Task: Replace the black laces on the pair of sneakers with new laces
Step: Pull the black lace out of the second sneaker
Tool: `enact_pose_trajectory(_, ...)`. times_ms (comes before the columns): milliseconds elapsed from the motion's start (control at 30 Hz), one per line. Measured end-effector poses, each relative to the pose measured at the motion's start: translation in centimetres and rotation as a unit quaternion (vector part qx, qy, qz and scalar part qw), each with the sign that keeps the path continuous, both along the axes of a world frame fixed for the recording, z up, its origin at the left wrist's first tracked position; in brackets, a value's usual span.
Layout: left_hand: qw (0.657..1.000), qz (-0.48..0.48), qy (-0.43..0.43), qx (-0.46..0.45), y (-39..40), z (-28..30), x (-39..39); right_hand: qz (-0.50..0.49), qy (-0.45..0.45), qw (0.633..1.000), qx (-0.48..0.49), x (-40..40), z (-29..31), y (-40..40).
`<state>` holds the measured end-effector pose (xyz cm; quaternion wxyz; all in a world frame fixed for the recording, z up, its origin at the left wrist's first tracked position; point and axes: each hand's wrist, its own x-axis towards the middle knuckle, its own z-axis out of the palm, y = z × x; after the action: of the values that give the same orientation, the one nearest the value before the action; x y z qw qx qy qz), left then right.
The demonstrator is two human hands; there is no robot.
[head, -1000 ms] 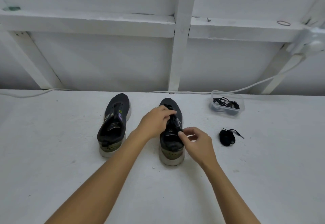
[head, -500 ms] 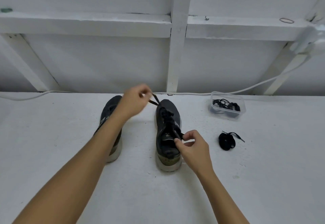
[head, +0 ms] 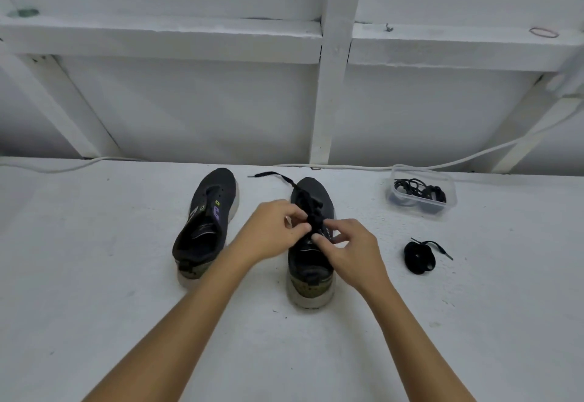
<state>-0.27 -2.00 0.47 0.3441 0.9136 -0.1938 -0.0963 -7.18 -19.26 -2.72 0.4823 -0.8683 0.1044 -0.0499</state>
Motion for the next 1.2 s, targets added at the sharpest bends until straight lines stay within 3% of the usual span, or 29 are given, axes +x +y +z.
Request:
enact_pose_trajectory(200, 0.993, 0.070, 0.051, -0.078, -1.4, -0.7, -0.6, 0.003, 0.015, 0.990, 0.143, 0.9, 0.6, -0.1)
enact_pose_trajectory(367, 0.957, 0.085, 0.187, -0.206, -1.9, 0.1, -0.4, 0.044, 0.052, 0.995, 0.077, 1.2, 1.3, -0.2)
enact_pose_trajectory(500, 0.897, 0.097, 0.287, -0.322, -2.0, 0.6, 0.1, 0.042, 0.063, 0.996, 0.055, 1.7, 1.3, 0.0)
enact_pose_trajectory(600, 0.838, 0.106, 0.345, -0.408, -1.2, 0.8, 1.0, 0.013, 0.092, 0.980, 0.176, 1.9, 1.5, -0.2)
enact_pose_trajectory(667, 0.804, 0.133, 0.361, -0.453, -0.4, 0.9, 1.4, -0.014, 0.096, 0.949, 0.298, 2.1, 1.7, -0.5)
enact_pose_trajectory(767, 0.823, 0.141, 0.341, -0.431, 0.9, 0.4, 1.6, -0.041, 0.078, 0.891, 0.445, 2.0, 2.2, -1.5)
enact_pose_trajectory(833, 0.825, 0.135, 0.336, -0.434, 1.5, -0.3, 1.5, -0.100, 0.063, 0.832, 0.542, 2.1, 2.2, -2.3)
enact_pose_trajectory(900, 0.866, 0.173, 0.270, -0.384, 1.8, -0.9, 1.3, -0.187, 0.064, 0.802, 0.564, 2.3, 2.0, -3.2)
enact_pose_trajectory(967, 0.899, 0.235, 0.192, -0.315, 1.6, -1.5, 1.1, -0.235, 0.107, 0.829, 0.496, 2.0, 1.4, -4.0)
enact_pose_trajectory(1067, 0.896, 0.255, 0.218, -0.290, 1.5, -2.0, 0.4, -0.172, 0.168, 0.865, 0.440, 1.1, 0.5, -4.2)
enact_pose_trajectory(1133, 0.942, 0.225, 0.201, -0.145, 1.3, -2.4, -0.4, -0.110, 0.184, 0.892, 0.397, 0.5, 0.3, -3.8)
enact_pose_trajectory(1200, 0.968, 0.217, 0.123, -0.009, 0.9, -2.9, -1.5, -0.061, 0.177, 0.934, 0.305, 0.0, 0.1, -3.2)
